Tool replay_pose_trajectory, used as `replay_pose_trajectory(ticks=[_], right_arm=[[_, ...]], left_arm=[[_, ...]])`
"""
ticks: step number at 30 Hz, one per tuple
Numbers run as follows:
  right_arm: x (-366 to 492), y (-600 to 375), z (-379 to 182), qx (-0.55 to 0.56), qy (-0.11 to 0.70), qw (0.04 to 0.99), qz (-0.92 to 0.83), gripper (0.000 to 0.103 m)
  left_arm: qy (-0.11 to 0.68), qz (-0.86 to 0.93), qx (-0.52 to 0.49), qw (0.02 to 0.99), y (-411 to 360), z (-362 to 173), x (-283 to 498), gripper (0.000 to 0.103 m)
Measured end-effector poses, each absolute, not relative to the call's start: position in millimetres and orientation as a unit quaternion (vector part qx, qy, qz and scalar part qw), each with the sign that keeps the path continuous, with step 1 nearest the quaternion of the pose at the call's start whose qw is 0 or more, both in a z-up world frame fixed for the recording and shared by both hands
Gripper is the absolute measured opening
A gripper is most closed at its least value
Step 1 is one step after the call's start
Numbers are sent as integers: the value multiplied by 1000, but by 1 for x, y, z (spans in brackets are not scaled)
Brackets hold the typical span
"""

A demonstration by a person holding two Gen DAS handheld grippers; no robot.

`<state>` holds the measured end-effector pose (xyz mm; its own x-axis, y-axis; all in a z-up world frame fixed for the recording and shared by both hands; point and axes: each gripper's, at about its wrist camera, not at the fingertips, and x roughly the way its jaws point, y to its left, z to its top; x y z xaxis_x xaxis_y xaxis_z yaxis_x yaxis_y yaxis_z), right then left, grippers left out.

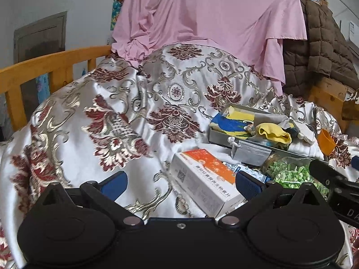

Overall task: Organize soft objects
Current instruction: 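Reach the left tool toward the white cloth while the right tool reaches the grey mask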

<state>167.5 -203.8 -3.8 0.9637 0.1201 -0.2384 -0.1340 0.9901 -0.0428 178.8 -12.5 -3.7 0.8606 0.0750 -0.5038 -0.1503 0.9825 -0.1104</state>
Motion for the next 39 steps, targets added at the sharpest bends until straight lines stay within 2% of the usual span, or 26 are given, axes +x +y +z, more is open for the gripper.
replay_pose_trajectory(ticks=[7, 14, 19, 26, 34, 39], right_arm=[[198, -209, -7, -25, 110, 991, 79, 103], [222, -223, -18, -9, 122, 989, 80, 103], [234, -226, -35, -5, 127, 986, 109, 103], [263, -223, -50, -14, 161, 978, 129, 103], [304, -202, -54, -60, 206, 968, 128, 103], [316, -179, -47, -146, 235, 952, 132, 103]], left_arm=[[256, 40, -96, 961, -12, 0, 215, 102], [297, -48, -35, 953, -10, -9, 283, 102], [304, -111, -33, 946, 6, -23, 328, 102], [360, -181, 0, 915, 14, -42, 381, 102], [429, -272, 83, 858, 3, -45, 431, 102], [446, -322, 95, 830, 4, -60, 442, 102]])
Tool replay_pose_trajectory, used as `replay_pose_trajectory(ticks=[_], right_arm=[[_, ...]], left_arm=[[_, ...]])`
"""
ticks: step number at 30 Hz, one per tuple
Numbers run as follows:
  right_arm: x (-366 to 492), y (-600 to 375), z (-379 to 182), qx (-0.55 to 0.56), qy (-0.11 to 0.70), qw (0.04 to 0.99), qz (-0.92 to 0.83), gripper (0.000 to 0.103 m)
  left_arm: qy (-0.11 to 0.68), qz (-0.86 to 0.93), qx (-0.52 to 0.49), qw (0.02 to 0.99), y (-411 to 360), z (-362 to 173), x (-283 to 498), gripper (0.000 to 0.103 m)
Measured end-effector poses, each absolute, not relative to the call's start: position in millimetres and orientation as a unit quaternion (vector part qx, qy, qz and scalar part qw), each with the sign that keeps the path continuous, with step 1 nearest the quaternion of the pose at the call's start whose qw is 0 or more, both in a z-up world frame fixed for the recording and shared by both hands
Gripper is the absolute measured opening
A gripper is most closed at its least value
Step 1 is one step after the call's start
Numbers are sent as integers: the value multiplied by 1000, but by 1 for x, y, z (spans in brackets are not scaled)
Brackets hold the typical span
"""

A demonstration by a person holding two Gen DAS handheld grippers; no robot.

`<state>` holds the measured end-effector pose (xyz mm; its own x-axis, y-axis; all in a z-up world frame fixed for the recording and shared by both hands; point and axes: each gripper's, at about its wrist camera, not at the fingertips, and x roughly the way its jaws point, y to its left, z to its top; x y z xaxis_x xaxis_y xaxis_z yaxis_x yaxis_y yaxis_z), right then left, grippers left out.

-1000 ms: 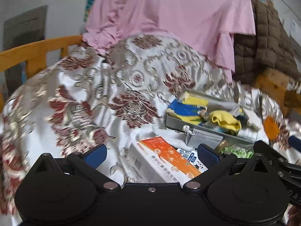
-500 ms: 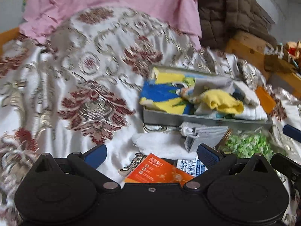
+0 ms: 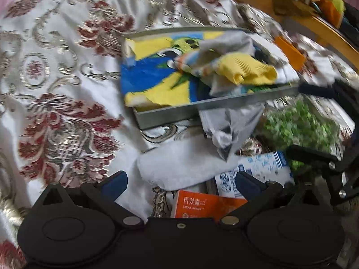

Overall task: Organize soft objects
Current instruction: 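Reach the left tool toward the white cloth while the right tool reaches the grey mask, then grasp the white cloth with the left tool while the right tool grasps the grey mask, then carry the white cloth and grey mask into the cartoon tray and open both tools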

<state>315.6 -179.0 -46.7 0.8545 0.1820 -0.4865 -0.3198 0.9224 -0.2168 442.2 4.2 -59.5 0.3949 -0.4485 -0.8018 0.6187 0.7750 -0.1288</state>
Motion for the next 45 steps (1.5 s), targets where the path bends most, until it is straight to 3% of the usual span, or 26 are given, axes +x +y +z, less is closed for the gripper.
replay_pose_trajectory(ticks=[10, 18, 23, 29, 31, 36, 45], right_arm=[[347, -147, -42, -287, 302, 892, 178, 102], [374, -127, -54, -362, 307, 857, 199, 97], [379, -118, -67, -420, 309, 825, 219, 88], [387, -109, -76, -455, 320, 795, 244, 65], [389, -106, -78, -456, 329, 787, 253, 49], [390, -103, -79, -448, 337, 786, 260, 32], [381, -108, -61, -416, 305, 823, 238, 19]], left_arm=[[443, -339, -16, 830, 28, -76, 459, 100], [469, -365, -43, 803, 19, -83, 473, 89], [470, -364, -44, 803, 20, -83, 476, 75], [482, -353, -65, 799, 21, -82, 484, 48], [485, -355, -71, 796, 21, -81, 486, 42], [485, -367, -67, 791, 15, -78, 482, 16], [451, -341, -86, 820, 25, -61, 479, 7]])
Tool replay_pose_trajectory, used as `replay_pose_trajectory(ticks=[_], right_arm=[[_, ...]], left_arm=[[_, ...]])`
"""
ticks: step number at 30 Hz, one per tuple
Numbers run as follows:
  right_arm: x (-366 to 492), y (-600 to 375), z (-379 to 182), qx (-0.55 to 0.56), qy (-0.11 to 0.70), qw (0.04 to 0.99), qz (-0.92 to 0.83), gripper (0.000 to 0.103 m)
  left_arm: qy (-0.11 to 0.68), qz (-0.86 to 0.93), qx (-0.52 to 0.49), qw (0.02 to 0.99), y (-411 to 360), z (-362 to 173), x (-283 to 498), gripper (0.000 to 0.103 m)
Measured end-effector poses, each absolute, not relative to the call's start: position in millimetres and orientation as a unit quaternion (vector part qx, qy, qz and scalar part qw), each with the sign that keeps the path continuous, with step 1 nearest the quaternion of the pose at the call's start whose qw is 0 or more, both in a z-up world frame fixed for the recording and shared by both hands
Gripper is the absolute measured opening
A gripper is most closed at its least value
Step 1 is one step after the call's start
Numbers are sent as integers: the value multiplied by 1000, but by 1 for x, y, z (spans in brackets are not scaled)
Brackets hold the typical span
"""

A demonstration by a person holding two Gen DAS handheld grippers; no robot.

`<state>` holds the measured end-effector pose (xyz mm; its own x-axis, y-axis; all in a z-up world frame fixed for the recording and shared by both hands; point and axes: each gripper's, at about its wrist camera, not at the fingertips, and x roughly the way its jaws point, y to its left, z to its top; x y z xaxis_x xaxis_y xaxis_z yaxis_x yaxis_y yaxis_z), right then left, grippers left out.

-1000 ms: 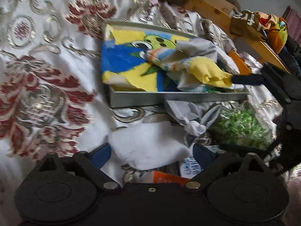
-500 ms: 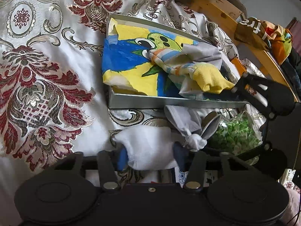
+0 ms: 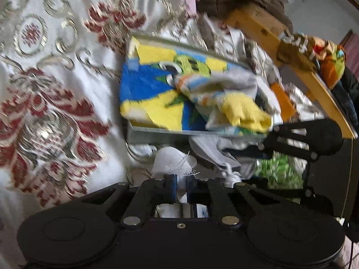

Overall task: Organize soft objects
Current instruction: 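Carry the white cloth and grey mask into the cartoon tray and open both tools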

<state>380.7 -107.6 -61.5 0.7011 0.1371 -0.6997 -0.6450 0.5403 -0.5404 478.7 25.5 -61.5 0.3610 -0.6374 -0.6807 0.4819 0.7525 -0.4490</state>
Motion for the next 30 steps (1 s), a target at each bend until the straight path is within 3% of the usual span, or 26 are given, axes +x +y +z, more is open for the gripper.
replay_pose_trajectory(ticks=[14, 30], right_arm=[[428, -145, 16, -314, 255, 904, 134, 18], [513, -176, -12, -245, 342, 905, 68, 21]], left_arm=[[304, -297, -144, 894, 24, 5, 520, 6], [339, -249, -129, 898, -27, -53, 563, 7]])
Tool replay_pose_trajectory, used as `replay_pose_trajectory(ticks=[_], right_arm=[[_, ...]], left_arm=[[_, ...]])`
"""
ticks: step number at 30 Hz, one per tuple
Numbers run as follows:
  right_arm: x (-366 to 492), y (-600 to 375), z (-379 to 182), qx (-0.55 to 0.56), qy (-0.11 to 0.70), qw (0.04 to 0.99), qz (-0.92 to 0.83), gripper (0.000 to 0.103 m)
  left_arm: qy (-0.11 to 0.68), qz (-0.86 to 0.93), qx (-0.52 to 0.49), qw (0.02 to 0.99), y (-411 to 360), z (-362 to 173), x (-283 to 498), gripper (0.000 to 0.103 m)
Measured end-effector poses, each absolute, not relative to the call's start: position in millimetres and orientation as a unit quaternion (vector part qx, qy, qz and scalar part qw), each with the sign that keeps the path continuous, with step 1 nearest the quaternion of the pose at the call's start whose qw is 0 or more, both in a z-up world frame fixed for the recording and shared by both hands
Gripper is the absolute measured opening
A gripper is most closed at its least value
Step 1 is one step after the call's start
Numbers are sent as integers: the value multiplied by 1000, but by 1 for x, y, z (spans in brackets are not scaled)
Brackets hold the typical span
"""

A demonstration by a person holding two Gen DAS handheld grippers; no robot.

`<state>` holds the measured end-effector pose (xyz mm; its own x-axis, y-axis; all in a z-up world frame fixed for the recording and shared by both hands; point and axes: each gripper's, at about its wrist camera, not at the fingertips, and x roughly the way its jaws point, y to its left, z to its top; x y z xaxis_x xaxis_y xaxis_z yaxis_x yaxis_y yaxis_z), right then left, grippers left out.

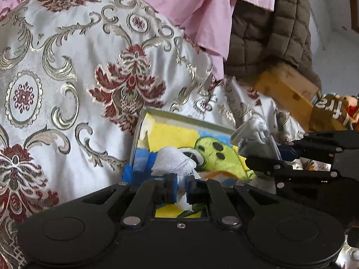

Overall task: Organize soft objects
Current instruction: 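Carry the white cloth and grey mask into the cartoon tray and open both tools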

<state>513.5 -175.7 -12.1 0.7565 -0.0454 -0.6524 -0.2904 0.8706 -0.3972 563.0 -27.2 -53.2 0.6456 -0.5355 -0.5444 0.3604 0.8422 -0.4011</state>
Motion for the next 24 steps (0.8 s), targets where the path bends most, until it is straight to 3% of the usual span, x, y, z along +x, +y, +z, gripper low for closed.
replay_pose_trajectory(ticks=[14, 21, 24], right_arm=[[511, -170, -33, -217, 367, 901, 81, 27], [502, -172, -33, -207, 367, 903, 87, 34], [497, -173, -31, -201, 364, 905, 88, 46]], left_arm=[[372, -247, -81, 891, -35, -75, 551, 9], [379, -247, -69, 889, -40, -73, 541, 16], [381, -242, -64, 890, -41, -72, 535, 19]])
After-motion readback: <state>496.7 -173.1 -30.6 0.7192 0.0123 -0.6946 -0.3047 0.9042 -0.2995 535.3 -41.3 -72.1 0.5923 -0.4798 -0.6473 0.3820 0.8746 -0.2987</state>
